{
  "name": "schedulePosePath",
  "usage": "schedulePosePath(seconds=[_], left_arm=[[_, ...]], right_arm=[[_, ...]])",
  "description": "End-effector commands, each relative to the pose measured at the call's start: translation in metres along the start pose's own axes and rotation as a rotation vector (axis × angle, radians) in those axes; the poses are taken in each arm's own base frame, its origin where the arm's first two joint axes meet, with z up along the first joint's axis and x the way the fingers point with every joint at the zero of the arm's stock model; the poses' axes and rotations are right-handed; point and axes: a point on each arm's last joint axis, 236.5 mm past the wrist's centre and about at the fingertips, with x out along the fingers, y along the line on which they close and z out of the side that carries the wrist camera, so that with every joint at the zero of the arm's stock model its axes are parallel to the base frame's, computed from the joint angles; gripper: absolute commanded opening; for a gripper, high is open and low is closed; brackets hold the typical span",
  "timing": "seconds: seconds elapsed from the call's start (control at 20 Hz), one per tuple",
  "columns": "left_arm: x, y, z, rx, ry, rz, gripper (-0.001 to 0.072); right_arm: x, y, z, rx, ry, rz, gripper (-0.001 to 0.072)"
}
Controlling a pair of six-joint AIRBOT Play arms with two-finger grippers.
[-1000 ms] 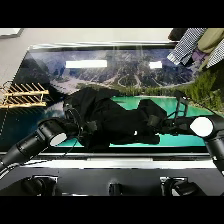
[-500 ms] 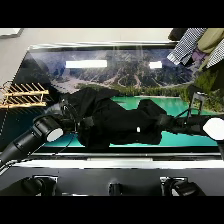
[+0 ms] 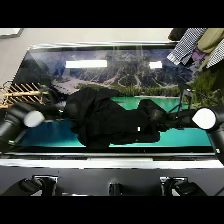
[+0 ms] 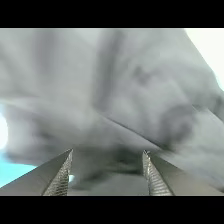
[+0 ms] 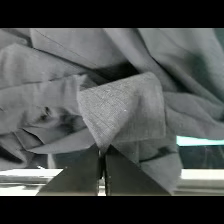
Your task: Fold the clothes and pants, and hang the long-sleeved shirts on hangers.
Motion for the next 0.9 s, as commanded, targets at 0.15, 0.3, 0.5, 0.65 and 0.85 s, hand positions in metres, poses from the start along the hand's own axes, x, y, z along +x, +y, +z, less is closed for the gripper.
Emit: schedulePosePath(seconds=[0.15,0.3,0.5,0.65,0.85], left_arm=[[-0.083,0.226,0.051,-0.13,-0.076,0.359,0.0519],[-0.113,0.299,0.041,-0.278,-0.094,0.47,0.052],[-0.136,0.36,0.042,-0.509,-0.212,0.522,0.0553],[-0.137,0.419,0.045,-0.553,-0.204,0.487,0.0552],[-0.12,0.485,0.059,-0.543,-0.191,0.382,0.0552]], right_arm=[[0.014,0.013,0.007,-0.023,0.005,0.051,0.0032],[0.013,0.013,0.006,-0.024,0.008,0.051,0.0032],[0.013,0.013,0.006,-0.028,0.006,0.052,0.0032],[0.013,0.013,0.006,-0.028,0.007,0.051,0.0032],[0.014,0.008,0.008,-0.037,-0.002,0.03,0.0032]])
